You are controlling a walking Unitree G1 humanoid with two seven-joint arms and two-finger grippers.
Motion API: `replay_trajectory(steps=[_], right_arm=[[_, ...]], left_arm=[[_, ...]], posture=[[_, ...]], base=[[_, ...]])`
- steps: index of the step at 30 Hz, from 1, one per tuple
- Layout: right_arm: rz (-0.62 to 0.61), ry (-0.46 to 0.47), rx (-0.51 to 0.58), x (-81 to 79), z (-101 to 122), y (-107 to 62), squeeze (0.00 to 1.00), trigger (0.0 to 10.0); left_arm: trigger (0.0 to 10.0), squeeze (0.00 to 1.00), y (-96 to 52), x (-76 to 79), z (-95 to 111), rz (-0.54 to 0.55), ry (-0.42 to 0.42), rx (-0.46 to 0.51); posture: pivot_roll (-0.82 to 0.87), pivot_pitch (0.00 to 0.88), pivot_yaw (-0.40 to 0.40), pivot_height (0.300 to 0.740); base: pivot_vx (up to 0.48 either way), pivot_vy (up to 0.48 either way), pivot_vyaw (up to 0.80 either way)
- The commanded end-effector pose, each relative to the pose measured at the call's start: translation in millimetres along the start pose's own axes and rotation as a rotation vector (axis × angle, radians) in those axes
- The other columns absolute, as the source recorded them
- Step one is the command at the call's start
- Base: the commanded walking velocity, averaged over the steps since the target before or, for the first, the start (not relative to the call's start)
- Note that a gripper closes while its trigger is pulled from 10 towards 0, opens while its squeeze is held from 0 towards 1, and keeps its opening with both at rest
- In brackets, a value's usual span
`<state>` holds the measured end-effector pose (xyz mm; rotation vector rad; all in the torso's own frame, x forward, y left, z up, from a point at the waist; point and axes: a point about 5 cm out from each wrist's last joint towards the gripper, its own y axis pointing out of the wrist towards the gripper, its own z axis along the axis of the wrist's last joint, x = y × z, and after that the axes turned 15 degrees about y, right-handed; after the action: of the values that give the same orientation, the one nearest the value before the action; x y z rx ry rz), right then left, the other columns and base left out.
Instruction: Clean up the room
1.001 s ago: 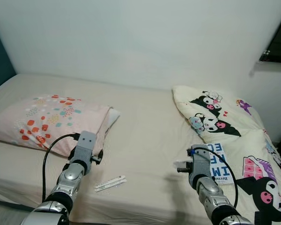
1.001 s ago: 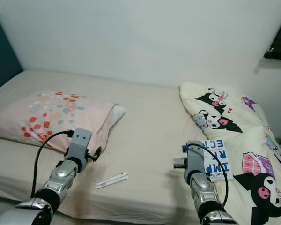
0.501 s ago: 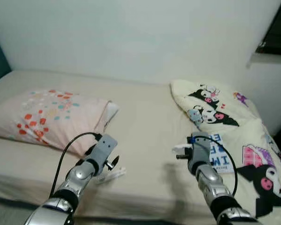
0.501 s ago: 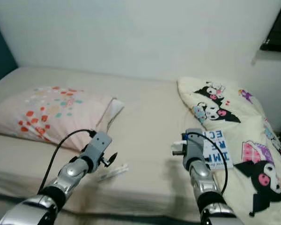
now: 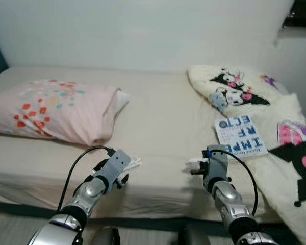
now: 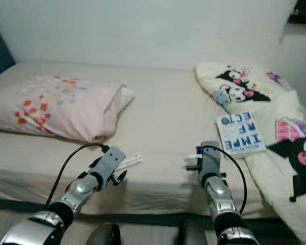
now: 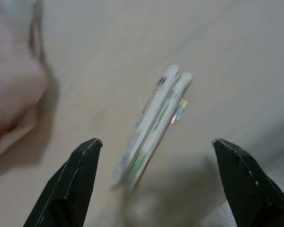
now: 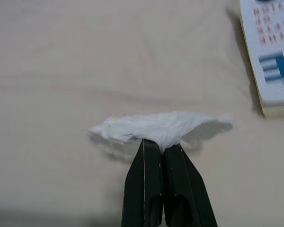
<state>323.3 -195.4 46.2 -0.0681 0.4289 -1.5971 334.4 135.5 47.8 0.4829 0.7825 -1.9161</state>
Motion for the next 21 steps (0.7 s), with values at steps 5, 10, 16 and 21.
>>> replay_trajectory(steps=[5, 10, 16, 21], right_arm=[[0.016, 0.02, 0.011, -8.7, -2, -4.9, 0.0, 10.0], [0.027, 0.03, 0.026, -14.3, -3, -9.7, 0.0, 10.0], [0.027, 0.06, 0.036, -16.9, -4, -19.5, 0.0, 10.0], [0.017, 0.067, 0.042, -15.4, -3, -24.3, 0.0, 10.0]], left_arm=[[10.0, 0.0, 10.8, -8.8, 29, -0.011, 0.025, 0.106], [10.0, 0.0, 12.8, -13.4, 32, -0.006, 0.094, 0.096], [10.0, 0.0, 10.6, -25.5, 15, 0.023, 0.152, -0.032], [10.0, 0.0, 7.3, -33.5, 4, 0.054, 0.151, -0.101]], posture=[[-0.03, 0.134, 0.0, 0.55], [-0.05, 0.179, 0.012, 0.54], [-0.05, 0.222, 0.022, 0.54], [-0.06, 0.239, 0.026, 0.54]], base=[[0.0, 0.0, 0.0], [0.0, 0.0, 0.0], [0.0, 0.0, 0.0], [0.0, 0.0, 0.0]])
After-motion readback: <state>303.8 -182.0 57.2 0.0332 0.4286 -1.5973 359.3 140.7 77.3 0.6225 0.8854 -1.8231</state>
